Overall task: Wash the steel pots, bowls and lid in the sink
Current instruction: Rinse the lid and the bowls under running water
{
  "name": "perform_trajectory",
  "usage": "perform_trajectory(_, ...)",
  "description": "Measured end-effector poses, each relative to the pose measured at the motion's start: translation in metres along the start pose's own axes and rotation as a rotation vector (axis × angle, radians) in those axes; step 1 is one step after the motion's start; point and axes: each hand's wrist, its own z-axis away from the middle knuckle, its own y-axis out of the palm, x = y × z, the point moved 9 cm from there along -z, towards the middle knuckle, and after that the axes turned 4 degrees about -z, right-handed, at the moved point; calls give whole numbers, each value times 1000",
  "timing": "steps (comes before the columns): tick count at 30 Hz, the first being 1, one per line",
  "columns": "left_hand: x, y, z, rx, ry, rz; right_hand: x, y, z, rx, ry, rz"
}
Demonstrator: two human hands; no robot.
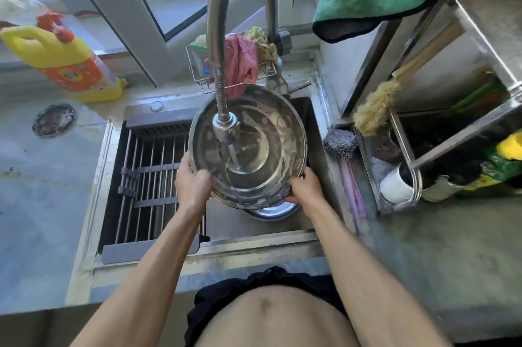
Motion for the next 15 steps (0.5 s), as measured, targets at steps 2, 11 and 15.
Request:
perform_trajectory(2, 9, 2, -6, 13, -18, -6, -6, -4, 1, -20, 10, -53)
perform_trajectory(11, 48, 48, -8, 233, -188, -75, 34, -48, 17, -316, -159, 260)
perform_trajectory(15, 48, 58, -5, 225, -93, -410, 49, -46, 21, -331, -286, 299)
